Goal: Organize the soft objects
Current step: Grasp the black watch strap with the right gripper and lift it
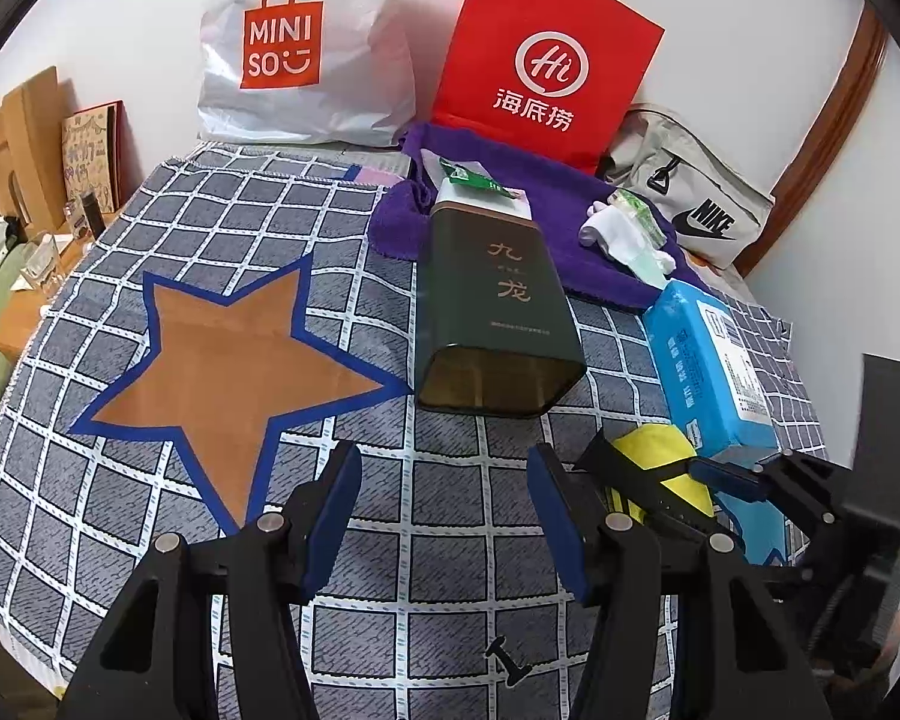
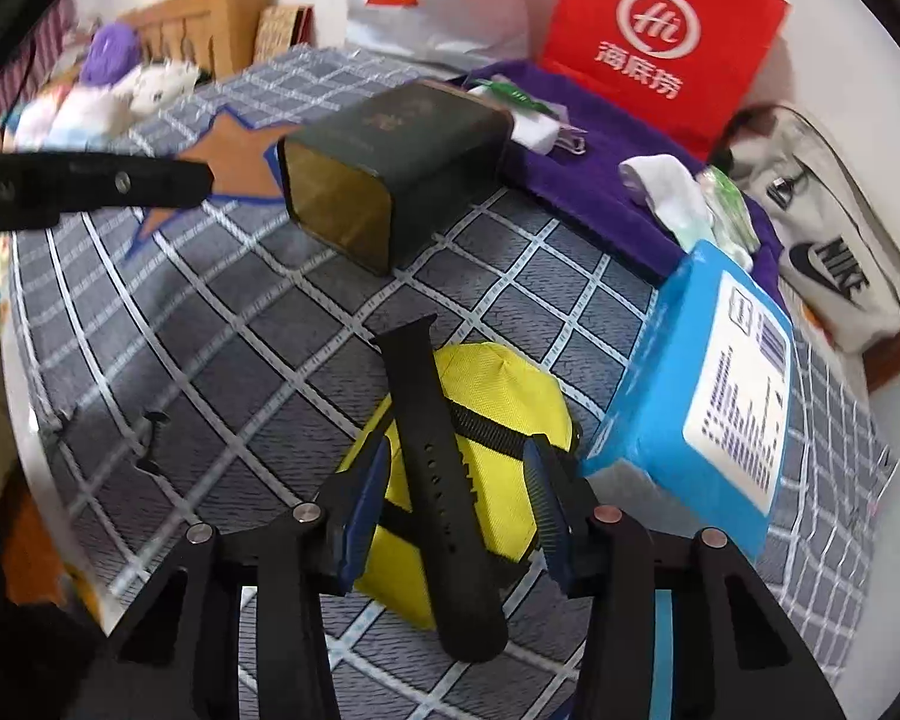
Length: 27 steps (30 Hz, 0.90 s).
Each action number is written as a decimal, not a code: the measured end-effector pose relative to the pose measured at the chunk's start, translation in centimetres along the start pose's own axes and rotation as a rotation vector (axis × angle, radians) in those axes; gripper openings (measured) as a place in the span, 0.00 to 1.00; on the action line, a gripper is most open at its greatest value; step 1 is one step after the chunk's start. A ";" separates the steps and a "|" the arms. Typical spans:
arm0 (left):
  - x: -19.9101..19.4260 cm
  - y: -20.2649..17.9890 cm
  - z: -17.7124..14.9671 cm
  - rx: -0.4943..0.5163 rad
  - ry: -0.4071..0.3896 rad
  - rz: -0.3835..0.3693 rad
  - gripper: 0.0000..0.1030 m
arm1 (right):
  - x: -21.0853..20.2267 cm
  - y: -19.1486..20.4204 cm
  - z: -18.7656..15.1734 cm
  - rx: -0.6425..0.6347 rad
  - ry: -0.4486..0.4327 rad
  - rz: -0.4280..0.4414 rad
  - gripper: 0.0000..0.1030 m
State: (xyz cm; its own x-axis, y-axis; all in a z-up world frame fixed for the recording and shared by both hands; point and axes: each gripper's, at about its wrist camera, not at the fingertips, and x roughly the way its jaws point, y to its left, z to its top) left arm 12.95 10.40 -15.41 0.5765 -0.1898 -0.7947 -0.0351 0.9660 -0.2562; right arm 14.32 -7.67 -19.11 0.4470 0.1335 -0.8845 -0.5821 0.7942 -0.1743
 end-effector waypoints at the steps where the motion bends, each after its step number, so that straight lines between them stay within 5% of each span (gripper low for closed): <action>1: 0.1 0.0 0.0 -0.002 0.002 -0.005 0.53 | 0.5 0.0 0.1 -0.013 0.021 0.010 0.44; 4: 0.3 0.0 -0.1 -0.004 0.011 -0.013 0.53 | 1.4 0.5 0.2 -0.064 0.044 0.016 0.44; 7: 0.4 -0.2 -0.2 0.002 0.014 -0.017 0.53 | 1.5 1.1 0.2 -0.110 0.032 0.054 0.19; 15: 0.2 -0.4 -0.4 0.009 0.020 0.003 0.53 | -1.0 -0.7 -0.1 0.056 -0.064 0.153 0.19; 27: 2.0 -3.8 -1.5 0.079 0.099 0.004 0.53 | -5.4 -2.6 -2.7 0.190 -0.157 0.059 0.19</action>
State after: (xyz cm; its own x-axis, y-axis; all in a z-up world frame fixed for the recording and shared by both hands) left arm 13.02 6.08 -16.83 0.4934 -0.1985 -0.8469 0.0293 0.9768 -0.2120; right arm 11.57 -12.11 -15.01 0.5244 0.2619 -0.8102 -0.4790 0.8774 -0.0264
